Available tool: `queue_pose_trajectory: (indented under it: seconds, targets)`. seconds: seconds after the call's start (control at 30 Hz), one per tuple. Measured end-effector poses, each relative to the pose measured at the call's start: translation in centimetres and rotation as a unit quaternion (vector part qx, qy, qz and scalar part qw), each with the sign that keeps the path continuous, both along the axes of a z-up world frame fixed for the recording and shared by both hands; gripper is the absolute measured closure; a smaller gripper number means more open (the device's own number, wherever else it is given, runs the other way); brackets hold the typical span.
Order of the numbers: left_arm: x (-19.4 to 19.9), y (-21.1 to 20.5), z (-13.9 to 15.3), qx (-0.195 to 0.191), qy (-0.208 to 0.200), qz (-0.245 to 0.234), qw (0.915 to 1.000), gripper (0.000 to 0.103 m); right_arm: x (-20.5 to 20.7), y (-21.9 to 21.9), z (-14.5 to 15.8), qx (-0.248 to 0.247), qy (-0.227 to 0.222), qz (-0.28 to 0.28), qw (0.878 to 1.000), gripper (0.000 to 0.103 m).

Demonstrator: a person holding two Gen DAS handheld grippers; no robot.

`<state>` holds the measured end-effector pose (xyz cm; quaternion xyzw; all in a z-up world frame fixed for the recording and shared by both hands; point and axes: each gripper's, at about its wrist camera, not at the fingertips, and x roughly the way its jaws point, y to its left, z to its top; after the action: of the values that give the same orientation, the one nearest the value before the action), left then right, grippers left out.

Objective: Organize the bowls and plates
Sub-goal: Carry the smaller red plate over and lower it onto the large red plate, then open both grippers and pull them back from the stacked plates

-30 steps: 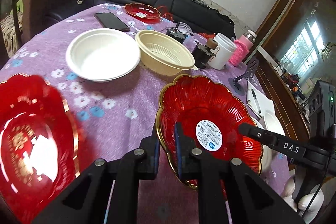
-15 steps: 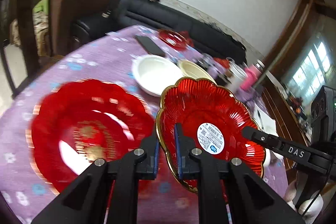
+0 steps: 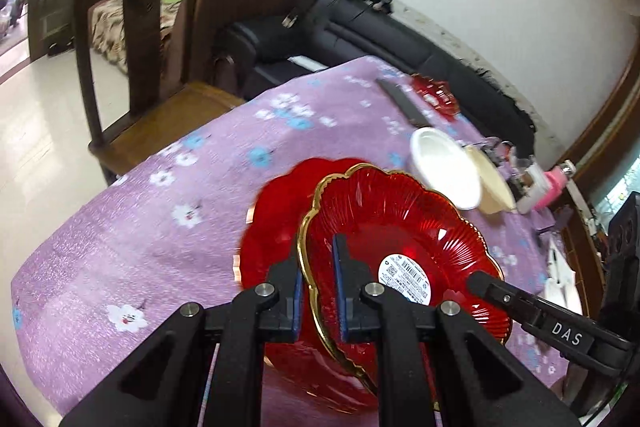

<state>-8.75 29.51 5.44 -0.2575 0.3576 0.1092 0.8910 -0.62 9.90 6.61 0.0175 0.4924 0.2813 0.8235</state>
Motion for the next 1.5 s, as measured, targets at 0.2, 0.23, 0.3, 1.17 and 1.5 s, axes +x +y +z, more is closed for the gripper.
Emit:
queue_pose_trajectory:
  seconds: [0.2,0.23,0.3,1.17,1.5]
  targets:
    - [1.0,0.6,-2.0,-0.006,0.03,-0.002,0.9995,0.091,0.5,1.0,-1.8,-0.023,0.005,-0.002,1.0,0.088]
    - [1.1,0.5,-2.2,-0.004,0.033,-0.002,0.9995,0.091,0.6,1.1,-2.0,-0.026,0.005,-0.003,1.0,0.088]
    - [1.2,0.3,-2.1,0.005,0.033,0.0,0.9994,0.091,0.9,1.2,-2.4,-0.026,0.01,-0.004,1.0,0.088]
    - [-0.5,1.6,0.4,-0.061,0.009,-0.025,0.9978,0.04,0.9,3.8,-3.3,-0.108,-0.056,0.0,0.993,0.083]
    - [-2.6,1.2,2.4,-0.022,-0.02,-0.013,0.9995,0.031,-0.7,2.1,-0.3,-0.065,-0.103,-0.03,0.992,0.055]
